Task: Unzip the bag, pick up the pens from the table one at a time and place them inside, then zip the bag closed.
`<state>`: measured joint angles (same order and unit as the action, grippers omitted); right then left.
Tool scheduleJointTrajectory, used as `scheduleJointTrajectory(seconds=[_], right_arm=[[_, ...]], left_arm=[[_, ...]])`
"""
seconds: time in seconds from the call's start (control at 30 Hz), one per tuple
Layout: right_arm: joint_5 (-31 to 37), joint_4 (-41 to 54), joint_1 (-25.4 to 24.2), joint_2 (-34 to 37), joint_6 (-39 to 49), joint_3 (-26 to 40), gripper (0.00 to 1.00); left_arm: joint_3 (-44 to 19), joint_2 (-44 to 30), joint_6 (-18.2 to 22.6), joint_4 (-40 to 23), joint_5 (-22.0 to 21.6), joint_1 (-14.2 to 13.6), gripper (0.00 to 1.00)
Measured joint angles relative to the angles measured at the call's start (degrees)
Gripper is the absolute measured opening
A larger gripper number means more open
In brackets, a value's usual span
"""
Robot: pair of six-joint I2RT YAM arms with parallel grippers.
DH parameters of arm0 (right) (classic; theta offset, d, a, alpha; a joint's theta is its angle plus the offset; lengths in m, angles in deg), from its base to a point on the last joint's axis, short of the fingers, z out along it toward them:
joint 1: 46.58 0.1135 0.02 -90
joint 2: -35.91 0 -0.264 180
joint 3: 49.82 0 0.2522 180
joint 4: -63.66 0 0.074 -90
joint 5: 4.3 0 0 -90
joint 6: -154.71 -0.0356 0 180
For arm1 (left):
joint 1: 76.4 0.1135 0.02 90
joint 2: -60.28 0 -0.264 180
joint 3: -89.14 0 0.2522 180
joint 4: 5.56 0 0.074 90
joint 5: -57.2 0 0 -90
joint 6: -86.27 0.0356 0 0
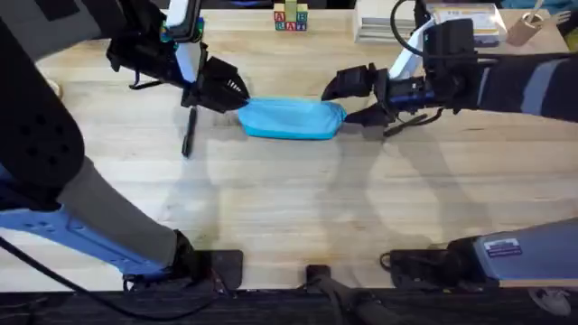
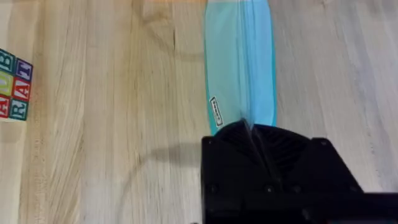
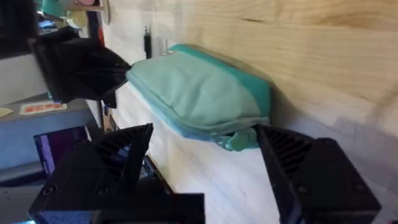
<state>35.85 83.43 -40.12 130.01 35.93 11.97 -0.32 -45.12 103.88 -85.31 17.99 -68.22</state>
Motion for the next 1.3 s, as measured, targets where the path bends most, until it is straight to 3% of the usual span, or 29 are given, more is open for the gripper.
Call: scheduleJointTrajectory(seconds=[0.5,1.03,1.27,1.3], right_arm=[[-1.4,0.3,0.2,-14.7,0.0,-0.2,0.997],[-1.4,1.7,4.8,-26.3,3.6,-0.2,0.997],[6.4,15.6,4.8,-26.5,13.5,-0.2,0.997],[11.4,18.0,4.8,-26.5,20.5,-0.2,0.997]], left_arm=[[0.0,0.0,0.0,0.0,0.0,0.0,0.042],[0.0,0.0,0.0,0.0,0.0,0.0,0.042],[0.0,0.0,0.0,-0.2,0.0,0.0,0.042],[0.0,0.0,0.0,-0.3,0.0,0.0,0.042]])
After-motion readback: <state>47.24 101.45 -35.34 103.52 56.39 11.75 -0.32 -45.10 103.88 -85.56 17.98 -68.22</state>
